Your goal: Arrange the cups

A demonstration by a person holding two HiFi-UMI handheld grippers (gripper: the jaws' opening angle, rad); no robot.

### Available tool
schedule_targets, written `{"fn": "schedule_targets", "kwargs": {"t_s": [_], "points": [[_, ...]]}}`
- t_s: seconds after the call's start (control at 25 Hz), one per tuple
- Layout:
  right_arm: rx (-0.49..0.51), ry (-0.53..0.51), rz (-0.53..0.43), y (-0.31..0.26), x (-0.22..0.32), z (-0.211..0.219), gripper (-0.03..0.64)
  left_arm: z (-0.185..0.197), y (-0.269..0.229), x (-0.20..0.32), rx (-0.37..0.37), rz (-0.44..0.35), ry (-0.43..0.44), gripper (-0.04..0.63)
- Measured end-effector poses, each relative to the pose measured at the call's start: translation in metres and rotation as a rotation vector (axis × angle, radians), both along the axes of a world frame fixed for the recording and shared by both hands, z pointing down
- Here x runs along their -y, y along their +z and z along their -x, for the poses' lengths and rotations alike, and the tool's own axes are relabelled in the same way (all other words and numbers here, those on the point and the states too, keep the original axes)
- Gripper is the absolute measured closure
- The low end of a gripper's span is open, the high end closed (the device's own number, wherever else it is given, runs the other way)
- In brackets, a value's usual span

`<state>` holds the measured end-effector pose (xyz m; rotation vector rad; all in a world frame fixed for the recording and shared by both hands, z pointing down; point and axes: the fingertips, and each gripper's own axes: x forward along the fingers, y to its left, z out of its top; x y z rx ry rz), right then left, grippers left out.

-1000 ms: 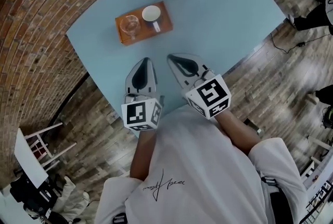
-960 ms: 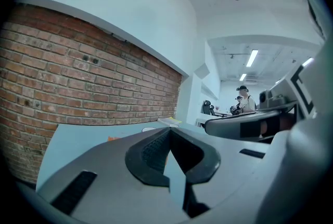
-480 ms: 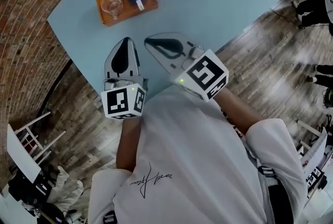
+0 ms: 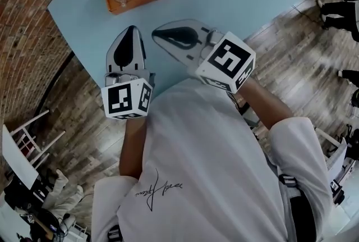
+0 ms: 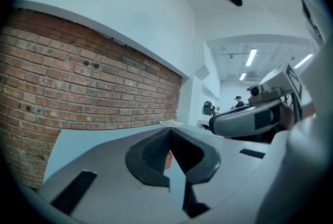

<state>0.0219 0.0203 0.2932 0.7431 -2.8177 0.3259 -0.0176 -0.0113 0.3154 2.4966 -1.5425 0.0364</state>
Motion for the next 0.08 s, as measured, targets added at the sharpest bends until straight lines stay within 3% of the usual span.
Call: {"fn": "schedule_targets", "kwargs": {"t_s": [0.08], "points": [[-0.010,-0.015,0.001,0.0012,-0.0005,0.0004,0.597,-0.0004,-0.0007,0.0017,-0.001,-0.001,0.006,0.586]]}}
